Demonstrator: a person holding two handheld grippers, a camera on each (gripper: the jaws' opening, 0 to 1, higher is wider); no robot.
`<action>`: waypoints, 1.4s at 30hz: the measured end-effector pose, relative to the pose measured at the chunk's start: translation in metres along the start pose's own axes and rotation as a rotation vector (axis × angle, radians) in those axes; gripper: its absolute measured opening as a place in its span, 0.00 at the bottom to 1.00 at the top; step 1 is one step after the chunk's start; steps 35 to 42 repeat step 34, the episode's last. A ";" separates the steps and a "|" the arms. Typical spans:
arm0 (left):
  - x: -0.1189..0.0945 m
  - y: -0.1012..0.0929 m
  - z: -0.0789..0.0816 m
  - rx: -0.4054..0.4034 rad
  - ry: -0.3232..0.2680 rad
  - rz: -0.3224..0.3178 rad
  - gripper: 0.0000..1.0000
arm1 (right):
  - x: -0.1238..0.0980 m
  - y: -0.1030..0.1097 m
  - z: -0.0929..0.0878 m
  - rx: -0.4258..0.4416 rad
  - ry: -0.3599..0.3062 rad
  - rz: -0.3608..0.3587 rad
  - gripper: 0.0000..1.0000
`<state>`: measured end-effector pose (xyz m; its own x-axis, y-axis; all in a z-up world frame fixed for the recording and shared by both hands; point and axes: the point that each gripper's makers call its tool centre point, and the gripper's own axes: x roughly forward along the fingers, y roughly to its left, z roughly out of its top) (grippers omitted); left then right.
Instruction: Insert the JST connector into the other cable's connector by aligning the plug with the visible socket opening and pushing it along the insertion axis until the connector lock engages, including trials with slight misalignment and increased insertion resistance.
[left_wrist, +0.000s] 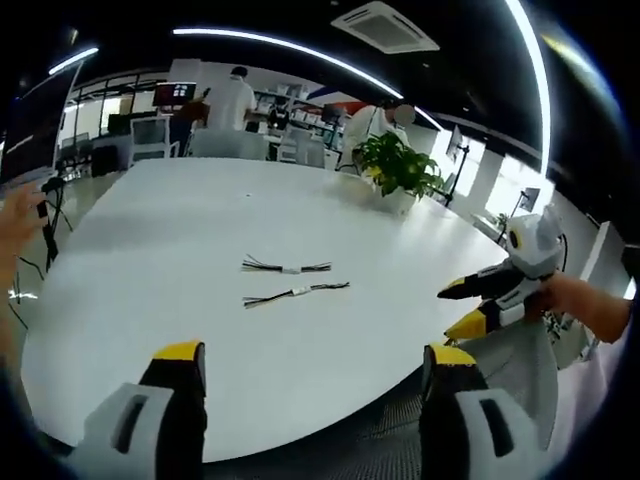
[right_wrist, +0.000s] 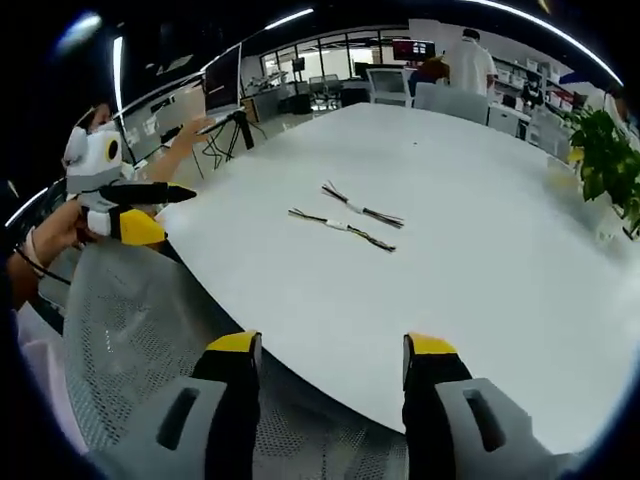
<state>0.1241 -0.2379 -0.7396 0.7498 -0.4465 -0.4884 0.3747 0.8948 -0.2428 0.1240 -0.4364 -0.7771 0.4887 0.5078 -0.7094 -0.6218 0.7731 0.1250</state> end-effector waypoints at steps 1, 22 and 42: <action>0.000 -0.001 0.001 -0.001 -0.005 -0.008 0.87 | 0.000 0.000 0.000 0.006 0.003 0.000 0.54; 0.006 -0.008 -0.009 0.085 0.052 -0.029 0.81 | 0.012 -0.003 -0.018 -0.028 0.113 -0.050 0.46; 0.012 -0.015 -0.026 0.158 0.158 -0.058 0.86 | 0.014 -0.007 -0.018 -0.172 0.132 -0.112 0.47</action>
